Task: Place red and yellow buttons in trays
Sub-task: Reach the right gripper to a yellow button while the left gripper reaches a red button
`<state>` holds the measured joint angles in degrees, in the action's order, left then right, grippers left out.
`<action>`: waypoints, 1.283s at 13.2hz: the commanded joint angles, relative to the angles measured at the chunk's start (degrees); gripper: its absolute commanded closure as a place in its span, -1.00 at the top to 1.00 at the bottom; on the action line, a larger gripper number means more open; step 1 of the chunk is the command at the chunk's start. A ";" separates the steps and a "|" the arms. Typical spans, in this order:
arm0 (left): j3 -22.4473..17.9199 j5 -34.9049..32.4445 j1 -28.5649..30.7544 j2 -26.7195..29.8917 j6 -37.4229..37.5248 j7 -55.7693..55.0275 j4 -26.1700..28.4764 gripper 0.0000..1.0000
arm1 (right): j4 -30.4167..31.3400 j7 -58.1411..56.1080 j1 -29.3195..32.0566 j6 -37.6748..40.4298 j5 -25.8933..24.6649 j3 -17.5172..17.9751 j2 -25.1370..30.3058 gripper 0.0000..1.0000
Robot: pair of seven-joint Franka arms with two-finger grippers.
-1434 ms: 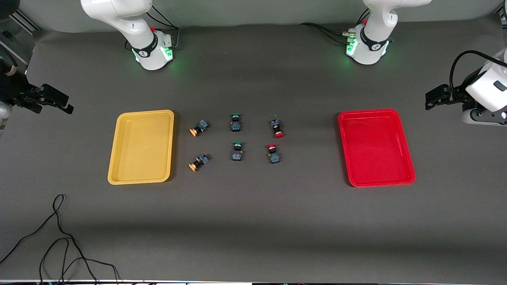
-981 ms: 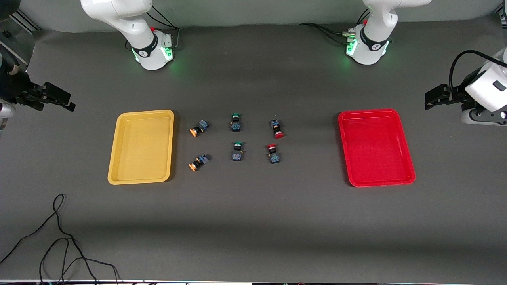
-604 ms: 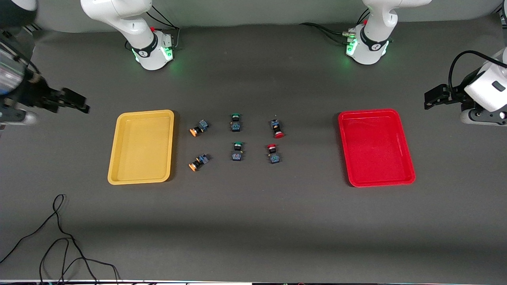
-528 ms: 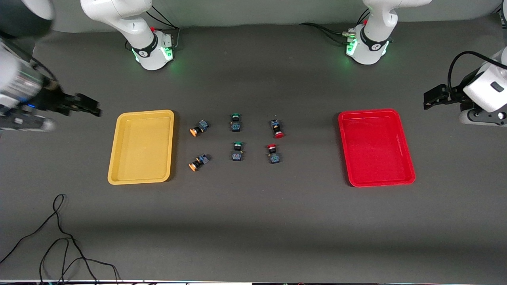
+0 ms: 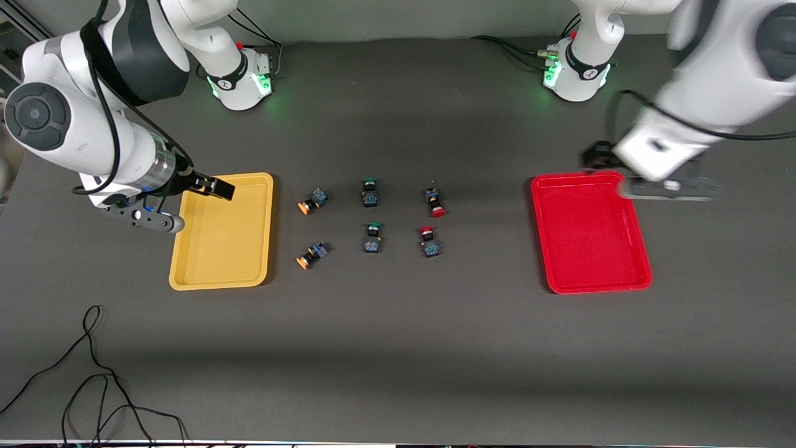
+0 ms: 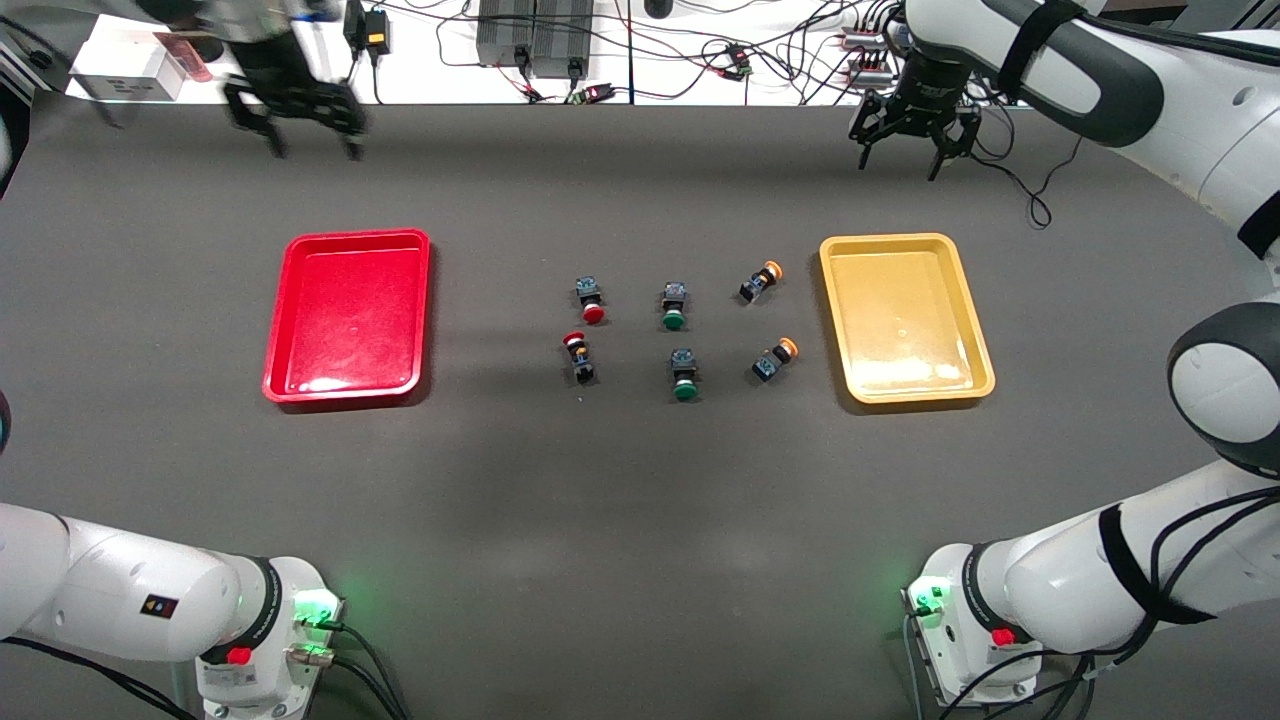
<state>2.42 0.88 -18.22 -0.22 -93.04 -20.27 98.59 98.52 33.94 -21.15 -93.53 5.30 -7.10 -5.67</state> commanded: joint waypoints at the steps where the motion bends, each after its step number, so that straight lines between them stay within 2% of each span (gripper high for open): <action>1: -0.93 0.17 -9.26 -1.00 -3.02 -11.95 0.46 1.00 | 5.09 6.22 -0.29 -5.68 2.08 -0.11 0.31 1.00; 5: -0.93 1.23 -20.61 -5.83 -11.27 -25.41 0.28 1.00 | 6.43 10.79 -3.18 -6.76 2.08 -0.11 -0.04 1.00; 8: -0.93 1.14 -23.61 -12.23 -17.07 -25.78 1.33 1.00 | 7.48 13.60 -4.07 -7.89 2.08 -0.11 -0.04 1.00; 10: -0.93 1.23 -24.06 -16.19 -24.96 -25.87 4.49 1.00 | 9.14 19.21 -4.42 -10.35 2.78 0.07 -0.92 1.00; 13: -0.93 1.14 -24.15 -23.48 -33.68 -28.15 6.26 1.00 | 16.33 25.11 -6.88 -17.80 4.80 -0.11 -1.53 1.00; 17: -1.02 1.14 -24.06 -31.84 -40.55 -28.24 6.44 1.00 | 28.38 25.39 -9.51 -34.22 7.70 -0.02 -3.81 1.00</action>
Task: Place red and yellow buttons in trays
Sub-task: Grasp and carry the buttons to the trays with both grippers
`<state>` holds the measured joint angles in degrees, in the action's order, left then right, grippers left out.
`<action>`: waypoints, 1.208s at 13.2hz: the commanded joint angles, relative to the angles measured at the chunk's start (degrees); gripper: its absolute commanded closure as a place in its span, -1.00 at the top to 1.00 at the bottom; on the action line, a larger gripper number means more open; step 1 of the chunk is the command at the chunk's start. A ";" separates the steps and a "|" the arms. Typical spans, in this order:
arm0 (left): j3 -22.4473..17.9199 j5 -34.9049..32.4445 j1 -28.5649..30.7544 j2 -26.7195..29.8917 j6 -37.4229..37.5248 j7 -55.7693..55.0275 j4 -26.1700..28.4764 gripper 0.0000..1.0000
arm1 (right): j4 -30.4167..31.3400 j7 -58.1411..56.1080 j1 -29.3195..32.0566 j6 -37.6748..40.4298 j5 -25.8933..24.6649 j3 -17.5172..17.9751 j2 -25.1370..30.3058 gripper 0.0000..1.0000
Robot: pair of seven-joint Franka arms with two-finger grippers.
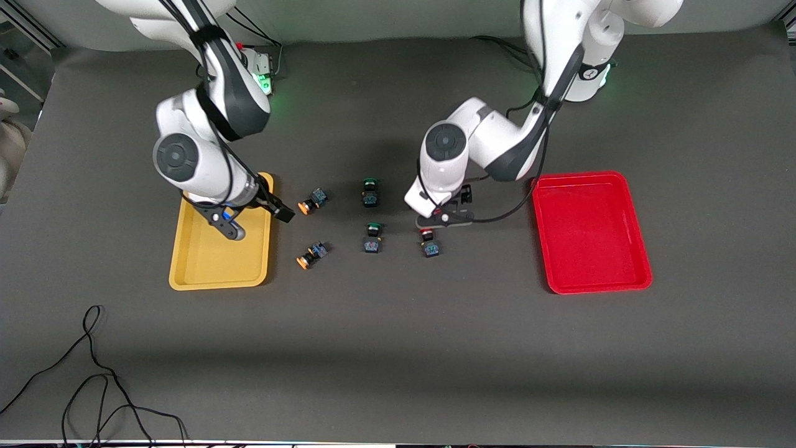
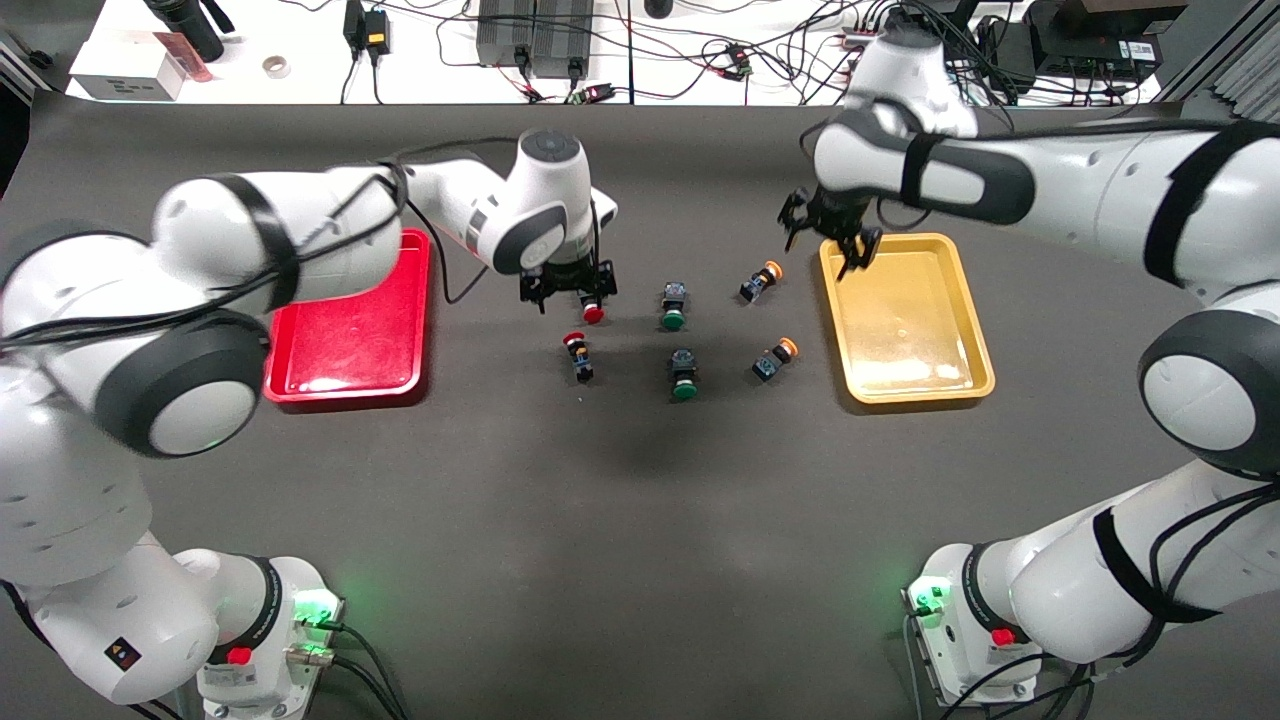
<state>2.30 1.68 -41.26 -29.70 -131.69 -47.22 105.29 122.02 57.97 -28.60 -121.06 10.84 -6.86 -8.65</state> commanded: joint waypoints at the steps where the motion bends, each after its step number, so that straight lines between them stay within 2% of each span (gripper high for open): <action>1: -0.90 0.34 -1.02 -3.42 -2.17 -1.55 -0.09 1.00 | 5.50 2.40 -3.46 -9.26 2.43 -0.35 -2.93 1.00; 4: -0.81 0.43 -2.24 -5.28 -2.08 -4.80 0.27 1.00 | 5.51 6.71 -8.21 -15.07 2.52 -0.35 -9.43 1.00; 7: -0.81 0.87 -2.51 -5.72 -2.08 -6.13 0.36 0.96 | 5.51 7.25 -8.58 -17.89 2.52 -0.35 -12.70 1.00; 8: -0.46 1.57 -2.43 -5.72 -2.08 -6.13 0.36 0.74 | 5.51 7.25 -8.58 -18.16 2.52 -0.35 -13.49 1.00; 11: -0.37 3.15 -2.16 -5.20 -1.03 -6.21 0.18 -0.80 | 6.12 7.16 -8.84 -18.25 2.52 -0.35 -14.29 0.98; 12: -0.46 4.11 -2.08 -4.93 -0.68 -6.22 0.09 -1.00 | 6.29 7.16 -8.84 -18.68 2.52 -0.35 -14.29 0.83; 14: -0.46 4.47 -1.38 -3.80 1.68 -5.95 -0.78 -1.00 | 6.38 7.16 -8.75 -19.30 2.52 -0.26 -14.90 0.22; 16: -0.37 4.56 2.56 0.58 5.11 -4.38 -0.88 -1.00 | 6.47 7.07 -8.93 -21.14 2.79 -0.18 -15.69 -0.33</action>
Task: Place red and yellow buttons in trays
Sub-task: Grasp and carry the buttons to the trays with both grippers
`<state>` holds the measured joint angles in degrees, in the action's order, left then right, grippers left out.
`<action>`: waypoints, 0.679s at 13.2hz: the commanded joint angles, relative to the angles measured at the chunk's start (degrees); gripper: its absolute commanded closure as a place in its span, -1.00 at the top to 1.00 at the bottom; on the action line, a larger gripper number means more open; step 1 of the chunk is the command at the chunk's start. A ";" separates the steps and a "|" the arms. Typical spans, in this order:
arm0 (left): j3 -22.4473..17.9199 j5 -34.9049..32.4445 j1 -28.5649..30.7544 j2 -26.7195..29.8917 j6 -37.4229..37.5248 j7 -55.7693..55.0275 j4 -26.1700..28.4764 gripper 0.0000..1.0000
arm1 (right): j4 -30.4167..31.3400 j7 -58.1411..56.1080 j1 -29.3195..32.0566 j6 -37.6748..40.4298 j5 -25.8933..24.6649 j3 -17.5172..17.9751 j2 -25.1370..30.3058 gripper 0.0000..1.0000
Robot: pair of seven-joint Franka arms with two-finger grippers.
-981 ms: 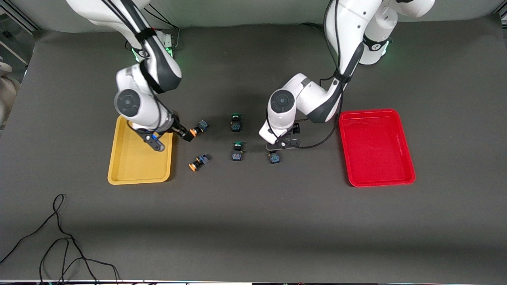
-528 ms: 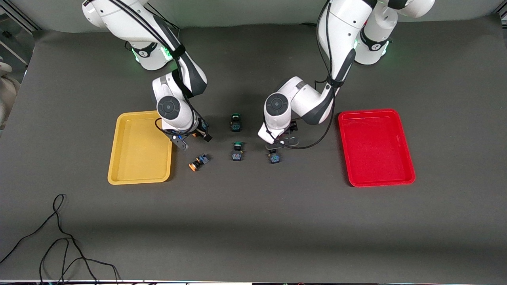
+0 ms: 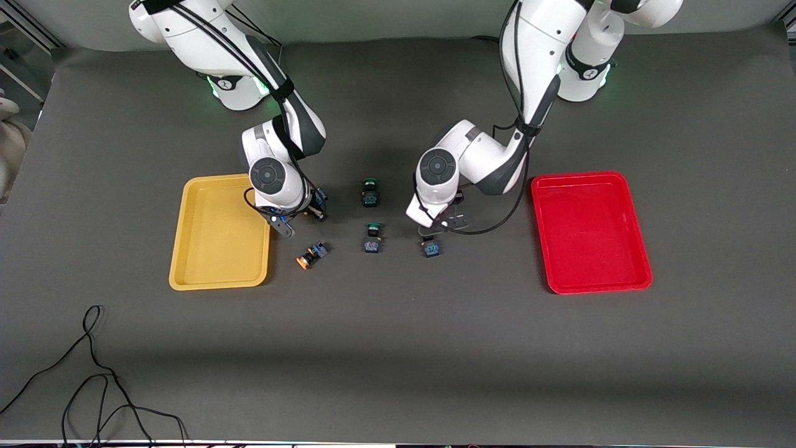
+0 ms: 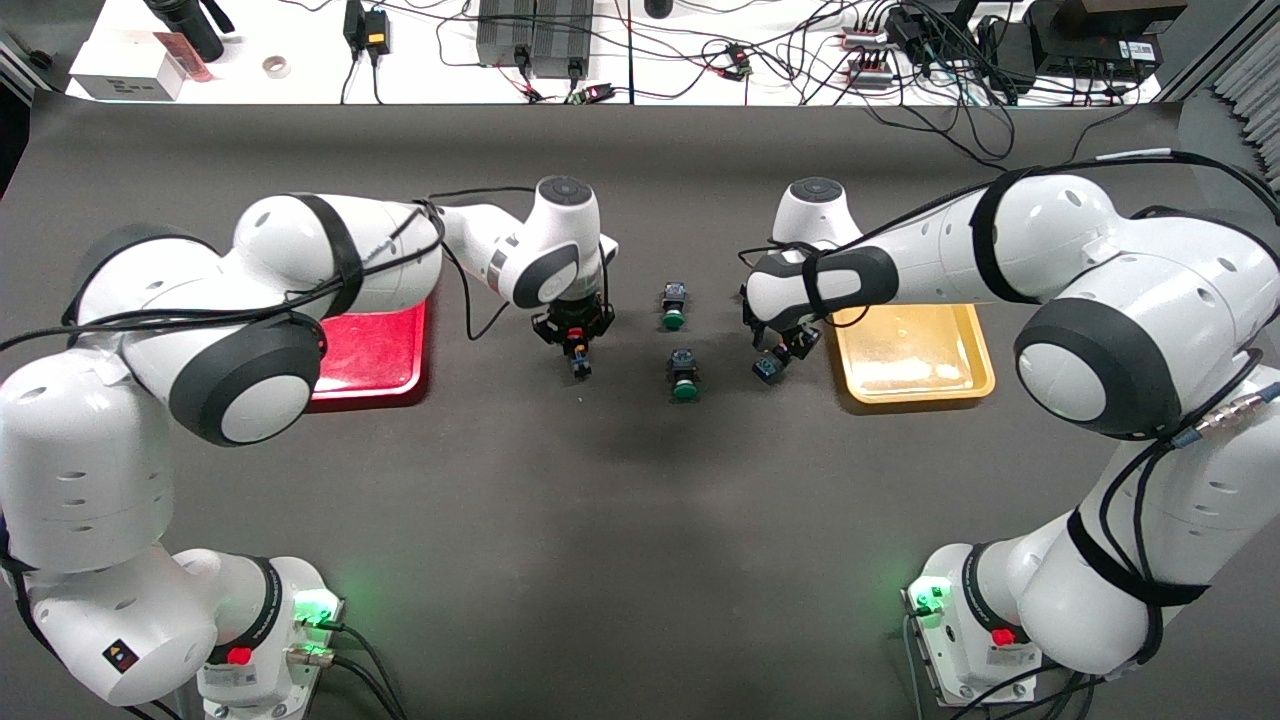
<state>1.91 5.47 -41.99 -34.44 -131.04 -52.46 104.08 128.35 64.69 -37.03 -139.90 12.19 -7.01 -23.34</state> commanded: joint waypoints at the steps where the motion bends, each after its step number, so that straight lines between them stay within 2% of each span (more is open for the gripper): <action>1: 0.11 0.95 5.32 8.48 7.34 3.83 0.51 -1.00 | 0.06 -0.08 -0.49 -2.22 1.44 -0.02 -0.83 -0.54; 3: -0.06 3.40 10.67 14.73 14.54 14.17 1.38 -1.00 | -0.20 -0.79 -0.41 -1.35 1.44 -0.19 0.31 -0.67; 5: -0.15 3.15 17.17 18.96 18.78 23.93 4.53 -1.00 | -0.64 -2.97 -0.23 4.59 1.44 -1.15 4.94 -0.69; 7: -0.50 1.40 23.85 21.95 18.71 35.44 9.97 -1.00 | -2.74 -7.36 -0.23 15.83 1.26 -6.05 12.76 -0.69; 9: -0.41 -2.55 30.10 21.27 16.62 44.25 12.71 -1.00 | -4.07 -13.41 -0.23 23.24 0.39 -12.73 19.88 -0.68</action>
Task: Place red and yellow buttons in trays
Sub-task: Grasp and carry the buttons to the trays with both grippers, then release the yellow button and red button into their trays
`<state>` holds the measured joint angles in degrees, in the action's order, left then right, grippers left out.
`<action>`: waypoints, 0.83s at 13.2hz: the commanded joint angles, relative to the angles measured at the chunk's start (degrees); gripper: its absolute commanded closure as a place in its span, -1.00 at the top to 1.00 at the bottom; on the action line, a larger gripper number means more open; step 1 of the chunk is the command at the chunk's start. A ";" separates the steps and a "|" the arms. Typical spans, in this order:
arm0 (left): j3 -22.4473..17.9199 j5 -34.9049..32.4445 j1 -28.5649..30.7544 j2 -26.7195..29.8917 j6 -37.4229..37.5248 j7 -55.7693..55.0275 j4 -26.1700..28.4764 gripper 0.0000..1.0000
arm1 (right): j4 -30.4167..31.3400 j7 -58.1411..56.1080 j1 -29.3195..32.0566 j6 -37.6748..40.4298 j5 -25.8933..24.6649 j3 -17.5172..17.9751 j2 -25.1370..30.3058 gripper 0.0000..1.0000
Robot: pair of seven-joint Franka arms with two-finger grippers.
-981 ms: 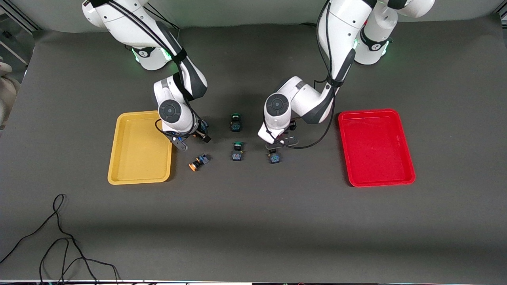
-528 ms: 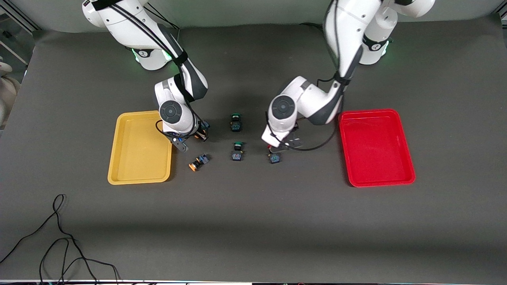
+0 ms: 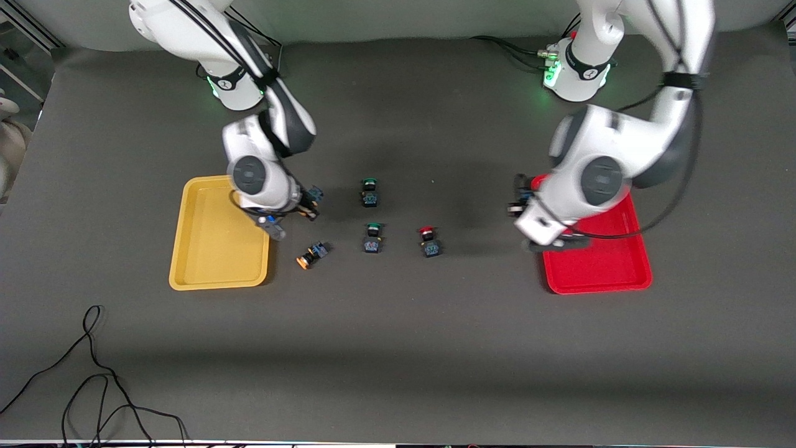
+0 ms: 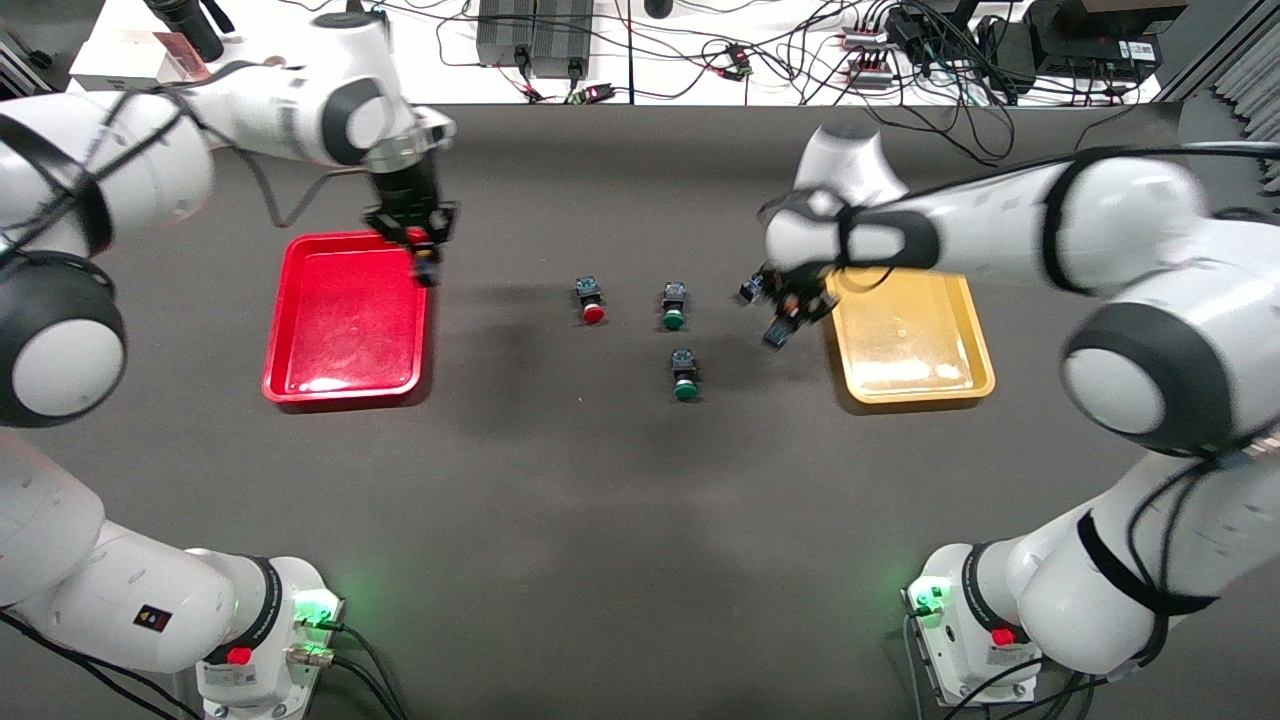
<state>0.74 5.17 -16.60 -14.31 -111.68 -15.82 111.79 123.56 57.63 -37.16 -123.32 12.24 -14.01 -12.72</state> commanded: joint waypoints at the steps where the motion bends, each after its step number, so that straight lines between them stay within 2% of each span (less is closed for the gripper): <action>1: 0.67 -2.97 7.00 0.08 -6.67 10.69 6.85 -1.00 | 0.80 -10.40 -0.02 7.99 0.33 -9.68 11.64 -0.67; 2: 0.67 -3.15 8.33 -1.76 -12.80 12.03 9.04 -1.00 | 0.80 -13.92 -0.10 8.62 0.24 -13.28 12.53 -0.64; 4: 0.67 -4.72 8.43 -5.36 -25.55 11.60 13.79 -1.00 | 1.68 -21.56 -0.02 7.92 -0.46 -18.83 10.01 -0.63; 5: 0.49 -4.82 8.43 -6.43 -28.47 11.69 14.68 -1.00 | 1.77 -24.30 -0.02 7.31 -0.46 -21.29 7.47 -0.63; 7: 0.40 -5.52 8.43 -8.10 -30.08 11.34 14.69 -1.00 | 3.69 -29.75 0.07 2.24 -0.46 -22.63 1.85 -0.63; 8: 0.32 -5.78 8.51 -8.28 -30.00 11.51 14.43 -0.58 | 4.75 -30.38 0.07 -1.19 -0.38 -22.55 -0.27 -0.63; 9: -0.47 -6.31 8.43 -8.20 -29.13 11.86 13.99 0.71 | 5.11 -30.47 0.07 -3.14 -0.11 -22.55 -2.46 -0.63; 10: -0.65 -6.40 8.51 -7.24 -27.99 11.86 13.55 0.99 | 5.20 -30.82 0.07 -3.85 0.15 -22.55 -4.23 -0.63; 11: -0.65 -6.40 8.43 -5.57 -25.02 11.86 12.94 1.00 | 5.46 -31.87 0.07 -4.64 0.33 -22.55 -5.81 -0.63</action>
<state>0.80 -0.19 -7.77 -23.18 -140.96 -4.14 125.37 129.78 28.14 -36.55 -126.50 11.95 -36.30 -15.03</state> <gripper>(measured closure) 0.537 0.670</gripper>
